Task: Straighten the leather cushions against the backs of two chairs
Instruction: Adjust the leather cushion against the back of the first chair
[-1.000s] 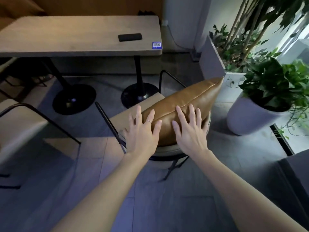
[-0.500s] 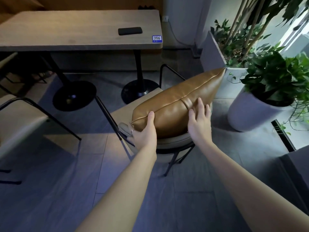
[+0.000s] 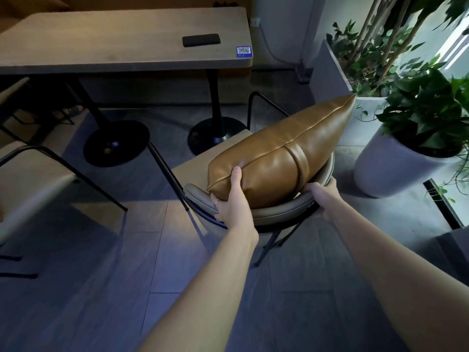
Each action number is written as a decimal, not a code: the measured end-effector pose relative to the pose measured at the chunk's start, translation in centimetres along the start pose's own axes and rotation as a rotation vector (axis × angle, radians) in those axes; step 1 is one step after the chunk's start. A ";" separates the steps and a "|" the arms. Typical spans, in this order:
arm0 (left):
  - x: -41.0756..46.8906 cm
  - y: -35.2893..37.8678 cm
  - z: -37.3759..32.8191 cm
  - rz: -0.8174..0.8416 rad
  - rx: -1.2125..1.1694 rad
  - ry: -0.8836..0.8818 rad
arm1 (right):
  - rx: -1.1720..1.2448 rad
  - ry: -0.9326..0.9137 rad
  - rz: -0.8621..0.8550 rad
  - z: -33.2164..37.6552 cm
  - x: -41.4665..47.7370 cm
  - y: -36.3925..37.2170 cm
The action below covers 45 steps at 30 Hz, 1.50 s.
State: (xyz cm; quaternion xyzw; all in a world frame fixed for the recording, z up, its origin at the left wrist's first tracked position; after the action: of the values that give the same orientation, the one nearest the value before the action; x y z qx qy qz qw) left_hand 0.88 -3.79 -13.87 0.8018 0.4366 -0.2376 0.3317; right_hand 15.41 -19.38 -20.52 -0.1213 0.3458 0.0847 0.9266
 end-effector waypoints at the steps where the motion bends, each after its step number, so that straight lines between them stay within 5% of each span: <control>1: 0.1 0.0 0.1 -0.002 -0.003 0.002 | 0.000 -0.013 -0.007 -0.1 -0.1 0.1; 18: -0.7 -6.7 -0.7 0.010 -0.039 0.039 | 0.104 -0.094 -0.081 -4.8 -5.5 3.8; 45: 6.1 -14.2 -12.4 0.101 0.156 -0.011 | 0.218 -0.073 -0.174 -6.5 -8.5 16.9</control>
State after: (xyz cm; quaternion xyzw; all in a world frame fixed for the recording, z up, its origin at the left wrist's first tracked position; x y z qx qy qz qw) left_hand -7.09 14.36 -14.33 0.8448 0.3739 -0.2584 0.2824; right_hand 0.95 -5.69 -22.47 -0.0462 0.3074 -0.0295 0.9500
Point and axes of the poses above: each hand's wrist, its own x-axis towards the middle knuckle, its own y-axis out of the palm, z = x × y, the point moved 2 cm from there along x, towards the middle knuckle, and after that the axes turned 7 degrees about z, right-handed, at the moved point
